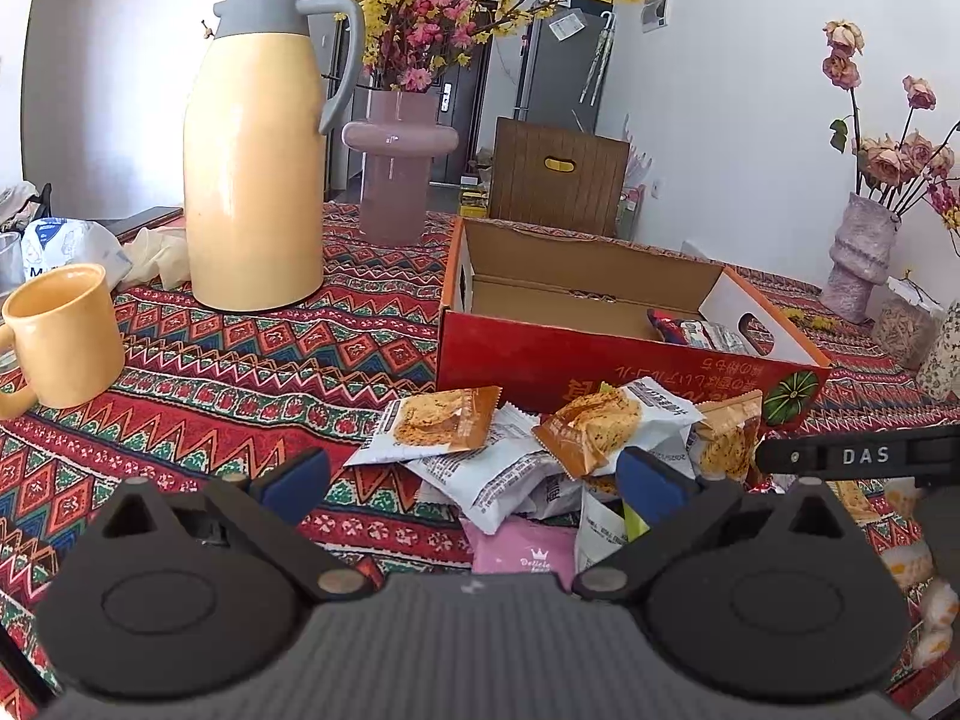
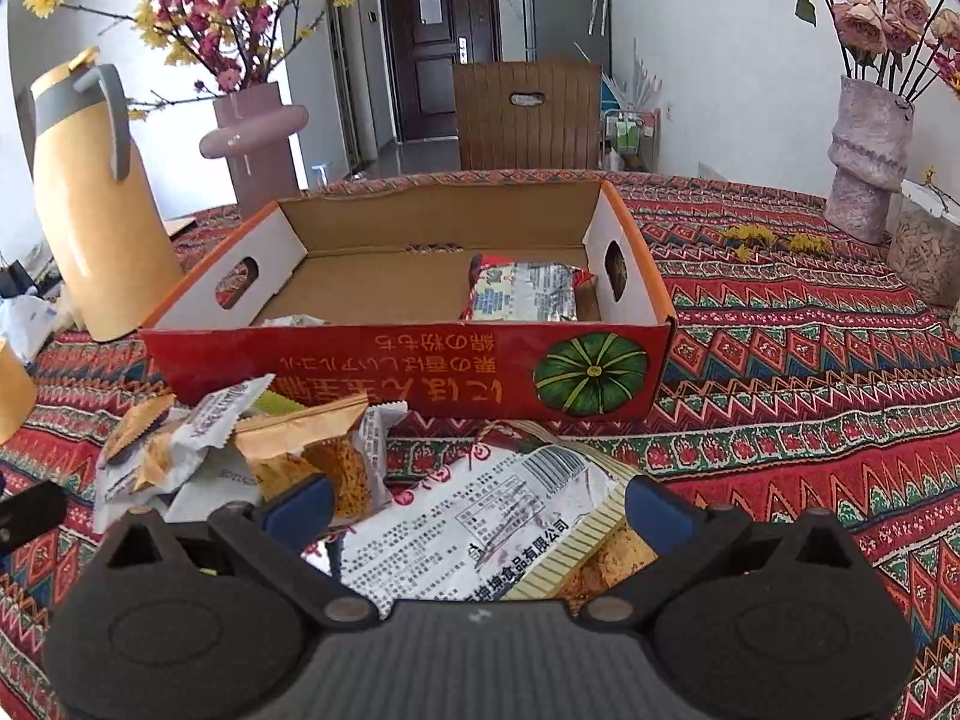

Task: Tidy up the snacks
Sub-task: 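Return to the pile and grasp a long white-and-yellow packet with the right gripper, then grasp the pink snack packet with the left gripper while the right holds its packet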

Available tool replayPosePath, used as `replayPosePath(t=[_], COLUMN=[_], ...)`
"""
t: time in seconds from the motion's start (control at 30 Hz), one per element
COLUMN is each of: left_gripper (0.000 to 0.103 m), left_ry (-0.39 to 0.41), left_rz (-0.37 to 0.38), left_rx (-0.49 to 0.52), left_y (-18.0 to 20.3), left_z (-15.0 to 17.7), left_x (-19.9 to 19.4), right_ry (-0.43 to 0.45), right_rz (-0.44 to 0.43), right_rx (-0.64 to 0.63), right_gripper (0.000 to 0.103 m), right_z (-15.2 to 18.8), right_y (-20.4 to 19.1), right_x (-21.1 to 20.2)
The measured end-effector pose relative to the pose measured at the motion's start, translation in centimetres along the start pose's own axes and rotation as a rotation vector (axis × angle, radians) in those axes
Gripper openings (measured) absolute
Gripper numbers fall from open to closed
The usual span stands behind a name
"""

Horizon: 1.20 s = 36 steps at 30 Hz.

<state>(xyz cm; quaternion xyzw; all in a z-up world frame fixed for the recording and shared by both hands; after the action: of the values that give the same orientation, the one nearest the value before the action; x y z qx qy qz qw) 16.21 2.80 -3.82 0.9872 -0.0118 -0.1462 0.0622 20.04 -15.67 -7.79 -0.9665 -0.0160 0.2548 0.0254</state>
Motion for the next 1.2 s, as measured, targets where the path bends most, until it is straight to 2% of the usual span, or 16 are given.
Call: replayPosePath(t=[0.17, 0.4, 0.57, 0.77, 0.87, 0.93, 1.0, 1.13, 1.2], left_gripper=[0.103, 0.103, 0.103, 0.103, 0.103, 0.103, 0.103, 0.103, 0.103], left_ry=[-0.01, -0.028, -0.033, -0.04, -0.041, -0.043, -0.046, -0.049, -0.05], left_rz=[0.002, -0.002, 0.002, -0.005, -0.003, -0.003, -0.005, -0.016, -0.022], left_rx=[-0.013, -0.028, -0.024, -0.017, -0.01, -0.005, -0.003, 0.0, 0.001], left_y=[-0.6, -1.3, -1.2, -1.0, -0.7, -0.5, -0.4, -0.4, -0.5], left_z=[0.4, 0.9, 1.1, 1.2, 1.2, 1.2, 1.3, 1.3, 1.3], left_x=[0.2, 0.6, 0.7, 0.8, 0.8, 0.8, 0.8, 0.8, 0.7], right_ry=[-0.08, -0.07, -0.074, -0.069, -0.05, -0.037, -0.024, 0.007, 0.035], right_rz=[0.014, 0.029, 0.014, 0.001, -0.01, -0.016, -0.029, -0.063, -0.061], right_rx=[0.013, -0.021, -0.015, 0.014, 0.025, 0.033, 0.047, 0.065, 0.06], right_gripper=[0.103, 0.101, 0.091, 0.072, 0.066, 0.053, 0.046, 0.037, 0.035], right_z=[1.5, 1.8, 2.1, 2.7, 2.8, 2.7, 2.6, 3.0, 3.0], right_y=[0.1, 1.4, 2.6, 4.2, 4.7, 5.0, 5.2, 5.1, 5.1], right_x=[1.0, 0.0, -0.3, -0.6, -0.9, -1.0, -1.1, -1.5, -2.0])
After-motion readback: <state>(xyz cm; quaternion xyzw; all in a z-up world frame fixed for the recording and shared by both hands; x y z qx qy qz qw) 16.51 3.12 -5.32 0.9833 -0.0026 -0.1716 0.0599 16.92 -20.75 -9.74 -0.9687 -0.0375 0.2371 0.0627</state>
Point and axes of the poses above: each gripper's, at about its wrist camera, not at the fingertips, and x roughly the way its jaws point, y to its right, z to its underside, the point moved 10 cm from there along x, roughly the way its jaws point, and after that the axes turned 15 degrees about y, right-handed, at the moved point
